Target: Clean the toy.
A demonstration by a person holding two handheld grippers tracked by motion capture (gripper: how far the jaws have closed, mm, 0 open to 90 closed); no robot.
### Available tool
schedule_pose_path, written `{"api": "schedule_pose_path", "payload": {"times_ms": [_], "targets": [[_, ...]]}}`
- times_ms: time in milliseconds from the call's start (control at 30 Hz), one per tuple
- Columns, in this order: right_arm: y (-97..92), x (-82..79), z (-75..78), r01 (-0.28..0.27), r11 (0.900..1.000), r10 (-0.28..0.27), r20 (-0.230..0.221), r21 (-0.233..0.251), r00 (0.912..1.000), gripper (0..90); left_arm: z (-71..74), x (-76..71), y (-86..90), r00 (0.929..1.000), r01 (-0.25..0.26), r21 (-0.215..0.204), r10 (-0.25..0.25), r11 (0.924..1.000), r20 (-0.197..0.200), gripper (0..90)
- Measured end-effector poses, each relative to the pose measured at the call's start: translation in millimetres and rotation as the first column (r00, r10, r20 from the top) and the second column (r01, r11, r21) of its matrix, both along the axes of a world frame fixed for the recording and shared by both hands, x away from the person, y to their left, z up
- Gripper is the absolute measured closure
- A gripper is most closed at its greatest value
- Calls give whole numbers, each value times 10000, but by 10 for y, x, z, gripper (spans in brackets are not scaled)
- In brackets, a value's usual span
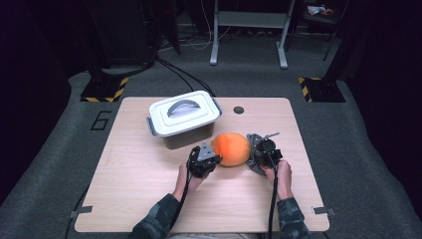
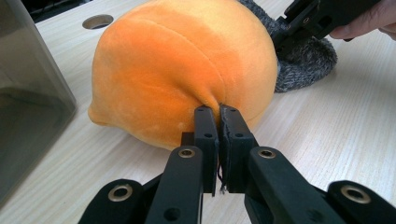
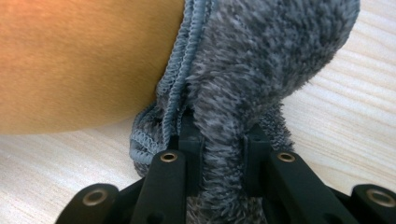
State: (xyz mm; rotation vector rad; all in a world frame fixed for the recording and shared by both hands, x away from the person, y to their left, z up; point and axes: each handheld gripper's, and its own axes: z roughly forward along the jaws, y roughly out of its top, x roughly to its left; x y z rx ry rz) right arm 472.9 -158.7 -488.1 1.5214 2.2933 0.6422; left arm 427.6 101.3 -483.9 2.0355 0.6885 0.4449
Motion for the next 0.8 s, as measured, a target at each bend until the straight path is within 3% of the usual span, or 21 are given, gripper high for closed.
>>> {"api": "schedule_pose_path", "payload": {"times_ms": [67,233,367,500,600,733,800], "targets": [[-16,-12,34,117,9999,-117,-26,84,9999,753,-2,2,2,10000,24,-31,-24,10000,-33,867],[-62,-121,305,261,9997,-258,992,-24,9947,753,4,7,14,9999,88,27,-88,10000,-106,867],[-14,-261,598,-24,9996,-28,1736,298,9848,753,6,3,6,9999,106,52,-105,9999,-46,867],[151,-381,816,-837,9948,693,2148,586,9742,752,5,2,1,9999,104,36,-104,9999,-7,866],[319,-434,906,-1556,9857,1365,2335,651,9627,752,6,1,-1,9999,113,28,-113,9999,-2,866],[528,-413,912,-2313,9711,2120,2313,592,9495,751,14,-2,0,9998,210,95,-210,9997,-53,866],[615,-379,875,-2459,9680,2302,2143,496,9493,751,14,-1,2,9997,217,96,-216,9997,-60,866]]}}
